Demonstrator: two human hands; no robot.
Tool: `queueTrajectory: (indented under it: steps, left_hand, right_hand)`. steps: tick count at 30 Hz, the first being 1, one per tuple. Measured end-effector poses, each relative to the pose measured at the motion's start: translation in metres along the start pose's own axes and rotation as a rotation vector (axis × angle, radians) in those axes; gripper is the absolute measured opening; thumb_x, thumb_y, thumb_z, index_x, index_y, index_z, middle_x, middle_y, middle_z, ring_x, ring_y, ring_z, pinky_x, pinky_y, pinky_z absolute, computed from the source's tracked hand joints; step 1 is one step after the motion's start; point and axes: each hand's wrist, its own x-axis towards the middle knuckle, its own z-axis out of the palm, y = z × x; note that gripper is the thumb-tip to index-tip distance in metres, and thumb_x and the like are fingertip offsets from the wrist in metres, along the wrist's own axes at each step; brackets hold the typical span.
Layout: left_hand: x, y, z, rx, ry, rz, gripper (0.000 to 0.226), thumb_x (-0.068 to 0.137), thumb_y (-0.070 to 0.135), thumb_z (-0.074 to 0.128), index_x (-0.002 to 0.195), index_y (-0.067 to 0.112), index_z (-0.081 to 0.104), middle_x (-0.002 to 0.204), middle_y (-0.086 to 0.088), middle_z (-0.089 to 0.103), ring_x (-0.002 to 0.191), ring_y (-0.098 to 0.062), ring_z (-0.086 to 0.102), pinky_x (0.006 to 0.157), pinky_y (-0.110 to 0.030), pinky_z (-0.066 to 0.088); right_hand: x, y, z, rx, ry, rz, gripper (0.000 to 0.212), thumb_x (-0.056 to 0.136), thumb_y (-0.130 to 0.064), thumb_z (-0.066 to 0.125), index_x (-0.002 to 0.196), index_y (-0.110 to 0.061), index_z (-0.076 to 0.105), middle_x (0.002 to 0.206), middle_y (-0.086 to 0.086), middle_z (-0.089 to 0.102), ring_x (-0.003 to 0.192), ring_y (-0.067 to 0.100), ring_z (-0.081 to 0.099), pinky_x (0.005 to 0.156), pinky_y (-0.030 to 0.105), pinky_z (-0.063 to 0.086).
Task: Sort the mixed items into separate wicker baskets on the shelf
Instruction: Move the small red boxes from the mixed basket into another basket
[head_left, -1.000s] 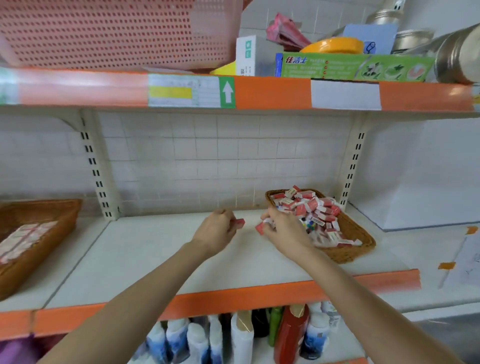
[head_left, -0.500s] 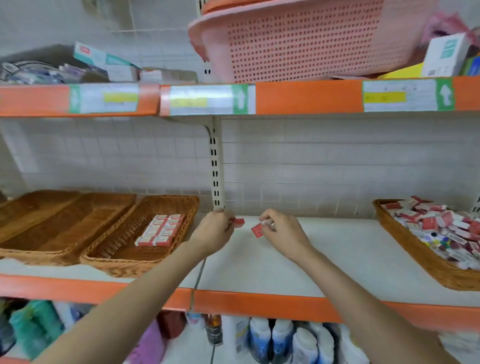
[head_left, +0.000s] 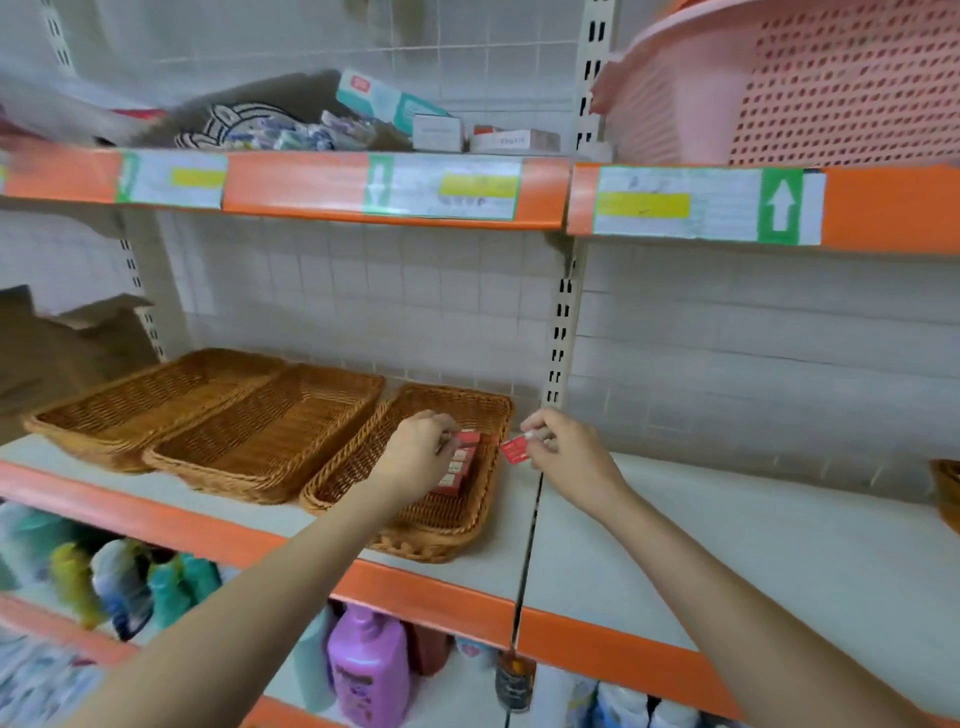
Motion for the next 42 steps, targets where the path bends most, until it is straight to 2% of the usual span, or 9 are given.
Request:
queueTrajectory:
  steps: [7, 13, 17, 19, 22, 25, 29, 35, 42]
  left_hand:
    - [0.005, -0.037, -0.01, 0.073, -0.054, -0.102, 0.025, 0.095, 0.018, 0.057, 0.114, 0.008, 0.067, 0.114, -0.007, 0.063, 0.106, -0.023, 0.058, 0.09, -0.028, 0.045]
    - [0.015, -0.065, -0.011, 0.1, -0.176, -0.06, 0.025, 0.093, 0.016, 0.06, 0.116, 0.012, 0.069, 0.119, -0.006, 0.064, 0.11, -0.02, 0.057, 0.095, -0.031, 0.048]
    - [0.027, -0.074, -0.007, 0.089, -0.234, 0.003, 0.027, 0.092, 0.014, 0.06, 0.117, 0.011, 0.067, 0.121, -0.006, 0.062, 0.111, -0.02, 0.056, 0.097, -0.033, 0.047]
    - [0.031, -0.079, -0.004, 0.072, -0.265, 0.031, 0.029, 0.091, 0.009, 0.057, 0.118, 0.008, 0.064, 0.121, -0.007, 0.06, 0.111, -0.022, 0.055, 0.096, -0.032, 0.046]
    - [0.033, -0.086, 0.004, 0.069, -0.319, 0.066, 0.032, 0.088, 0.006, 0.055, 0.119, 0.008, 0.06, 0.12, -0.008, 0.056, 0.111, -0.024, 0.054, 0.096, -0.03, 0.045]
    - [0.035, -0.09, 0.01, 0.056, -0.361, 0.076, 0.039, 0.088, 0.007, 0.057, 0.126, 0.008, 0.055, 0.128, -0.008, 0.051, 0.118, -0.024, 0.051, 0.102, -0.031, 0.042]
    - [0.034, -0.092, 0.013, 0.011, -0.339, 0.041, 0.042, 0.088, 0.007, 0.058, 0.129, 0.008, 0.051, 0.13, -0.007, 0.049, 0.12, -0.023, 0.049, 0.103, -0.029, 0.041]
    - [0.034, -0.092, 0.014, -0.023, -0.326, 0.001, 0.041, 0.089, 0.006, 0.056, 0.129, 0.009, 0.048, 0.131, -0.008, 0.051, 0.122, -0.023, 0.049, 0.102, -0.029, 0.041]
    - [0.034, -0.091, 0.013, -0.033, -0.35, -0.005, 0.038, 0.088, 0.009, 0.059, 0.124, 0.009, 0.051, 0.127, -0.007, 0.052, 0.117, -0.022, 0.051, 0.098, -0.03, 0.046]
  right_hand:
    - [0.028, -0.007, 0.034, -0.054, -0.058, -0.067, 0.015, 0.098, -0.02, 0.05, 0.109, -0.017, 0.06, 0.103, 0.0, 0.065, 0.091, 0.016, 0.064, 0.081, 0.033, 0.052]
    - [0.046, -0.018, 0.064, -0.216, -0.129, -0.138, 0.017, 0.099, -0.019, 0.049, 0.11, -0.017, 0.061, 0.112, -0.001, 0.065, 0.096, 0.013, 0.06, 0.069, 0.025, 0.047]
    - [0.054, -0.024, 0.088, -0.359, -0.145, -0.126, 0.019, 0.097, -0.008, 0.047, 0.109, -0.016, 0.059, 0.113, -0.001, 0.057, 0.103, 0.017, 0.057, 0.083, 0.031, 0.048]
    - [0.058, -0.024, 0.099, -0.4, -0.148, -0.086, 0.02, 0.095, -0.004, 0.046, 0.105, -0.017, 0.057, 0.109, -0.001, 0.054, 0.099, 0.02, 0.058, 0.083, 0.035, 0.05]
    - [0.059, -0.026, 0.105, -0.461, -0.209, -0.014, 0.018, 0.093, -0.011, 0.054, 0.109, -0.018, 0.054, 0.111, -0.002, 0.051, 0.1, 0.02, 0.057, 0.083, 0.033, 0.048]
    - [0.06, -0.029, 0.106, -0.522, -0.293, 0.011, 0.04, 0.089, -0.021, 0.062, 0.126, -0.018, 0.047, 0.123, 0.0, 0.048, 0.106, 0.02, 0.054, 0.085, 0.031, 0.047]
    - [0.062, -0.027, 0.109, -0.468, -0.231, 0.053, 0.047, 0.088, -0.022, 0.061, 0.131, -0.017, 0.045, 0.128, 0.001, 0.046, 0.108, 0.014, 0.049, 0.084, 0.026, 0.046]
    - [0.063, -0.023, 0.107, -0.501, -0.299, -0.018, 0.045, 0.092, -0.014, 0.059, 0.134, -0.027, 0.052, 0.14, -0.006, 0.046, 0.128, 0.014, 0.037, 0.102, 0.031, 0.036]
    - [0.066, -0.019, 0.106, -0.565, -0.388, -0.075, 0.052, 0.089, -0.01, 0.057, 0.137, -0.027, 0.05, 0.134, -0.002, 0.048, 0.121, 0.014, 0.034, 0.101, 0.032, 0.036]
